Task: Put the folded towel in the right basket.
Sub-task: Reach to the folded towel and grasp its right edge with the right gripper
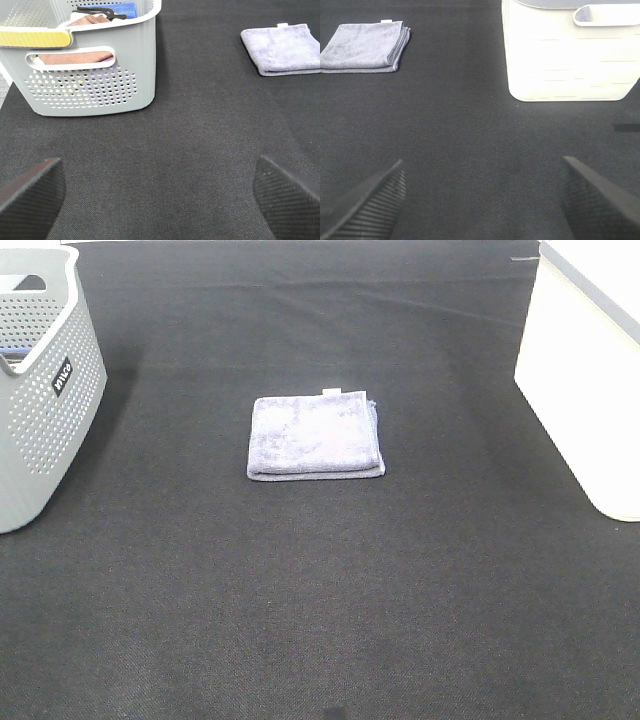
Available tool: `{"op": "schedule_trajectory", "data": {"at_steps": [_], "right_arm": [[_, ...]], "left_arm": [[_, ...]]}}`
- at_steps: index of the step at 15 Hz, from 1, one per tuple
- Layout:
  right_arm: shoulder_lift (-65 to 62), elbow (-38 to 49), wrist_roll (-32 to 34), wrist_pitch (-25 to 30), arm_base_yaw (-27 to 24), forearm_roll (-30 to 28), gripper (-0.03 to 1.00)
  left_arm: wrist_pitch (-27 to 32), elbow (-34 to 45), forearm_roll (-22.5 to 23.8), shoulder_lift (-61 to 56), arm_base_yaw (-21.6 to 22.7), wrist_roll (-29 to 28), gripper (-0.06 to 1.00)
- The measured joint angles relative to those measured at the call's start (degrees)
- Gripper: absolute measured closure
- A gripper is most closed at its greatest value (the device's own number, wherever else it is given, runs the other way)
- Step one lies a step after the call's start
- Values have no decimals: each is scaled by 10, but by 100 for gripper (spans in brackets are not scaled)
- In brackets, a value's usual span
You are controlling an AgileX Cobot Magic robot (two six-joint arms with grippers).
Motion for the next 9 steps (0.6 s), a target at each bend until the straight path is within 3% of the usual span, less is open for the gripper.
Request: {"op": "schedule_trajectory", "data": {"at_steps": [9], "right_arm": [[0,0,0,0,0,0,19]], "left_arm": [[0,0,0,0,0,0,-2]]}}
